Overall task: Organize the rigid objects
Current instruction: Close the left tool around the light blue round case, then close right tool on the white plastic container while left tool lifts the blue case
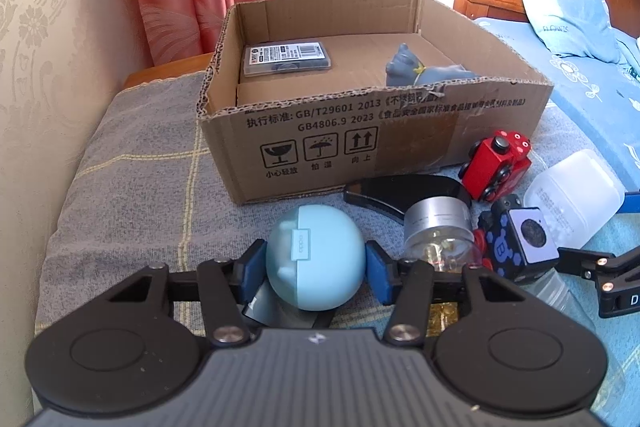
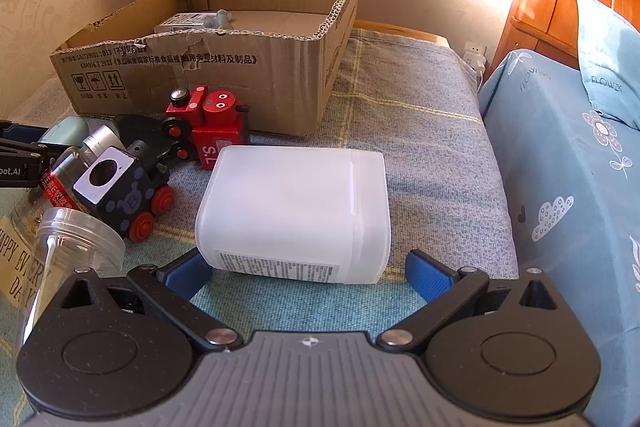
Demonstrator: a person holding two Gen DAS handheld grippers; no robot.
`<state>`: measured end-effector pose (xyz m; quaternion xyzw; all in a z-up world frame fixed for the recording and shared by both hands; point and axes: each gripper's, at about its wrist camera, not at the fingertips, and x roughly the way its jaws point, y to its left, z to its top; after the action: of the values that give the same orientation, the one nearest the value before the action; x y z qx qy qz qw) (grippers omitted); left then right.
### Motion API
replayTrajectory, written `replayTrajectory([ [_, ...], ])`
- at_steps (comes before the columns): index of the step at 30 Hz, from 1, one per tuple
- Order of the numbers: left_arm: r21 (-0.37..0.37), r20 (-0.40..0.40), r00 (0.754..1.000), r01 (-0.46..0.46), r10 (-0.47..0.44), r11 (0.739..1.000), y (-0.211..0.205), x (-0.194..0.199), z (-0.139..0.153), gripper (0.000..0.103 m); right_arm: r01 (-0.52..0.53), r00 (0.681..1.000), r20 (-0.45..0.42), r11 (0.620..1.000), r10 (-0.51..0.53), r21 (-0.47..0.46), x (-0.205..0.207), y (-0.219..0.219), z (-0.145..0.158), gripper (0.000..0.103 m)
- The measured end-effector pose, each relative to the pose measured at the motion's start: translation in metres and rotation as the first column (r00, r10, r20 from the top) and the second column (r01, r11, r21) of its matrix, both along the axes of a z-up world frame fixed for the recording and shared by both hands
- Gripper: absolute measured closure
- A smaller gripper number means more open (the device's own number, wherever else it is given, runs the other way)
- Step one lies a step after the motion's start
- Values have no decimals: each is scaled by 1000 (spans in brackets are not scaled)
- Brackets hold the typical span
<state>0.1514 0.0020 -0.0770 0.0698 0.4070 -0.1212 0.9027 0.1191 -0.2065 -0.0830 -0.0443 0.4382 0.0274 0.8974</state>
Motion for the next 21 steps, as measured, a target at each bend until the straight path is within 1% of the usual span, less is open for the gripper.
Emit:
replayTrajectory([
  [2,2,1,1000,-5,5,1000,-1,-1,0,51,-3,1000,7,1000,3,0,1,0,2,0],
  [6,1,-1,1000,-10,10,1000,-1,0,0,51,-14,1000,27,999,13,47,5,-1,11,0],
  [9,4,-2,1000,-13,13,1000,-2,0,0,51,-13,999,30,999,12,31,12,3,12,0],
  [15,-5,-6,1000,-20,20,1000,0,1,0,51,16,1000,-15,1000,-16,5,25,12,11,8],
  [19,-6,-11,1000,-27,27,1000,0,2,1,51,41,998,-38,999,-42,-25,31,16,11,8],
  [21,-7,-16,999,-36,36,999,-1,3,1,51,48,998,-48,998,-50,-33,33,16,10,13],
])
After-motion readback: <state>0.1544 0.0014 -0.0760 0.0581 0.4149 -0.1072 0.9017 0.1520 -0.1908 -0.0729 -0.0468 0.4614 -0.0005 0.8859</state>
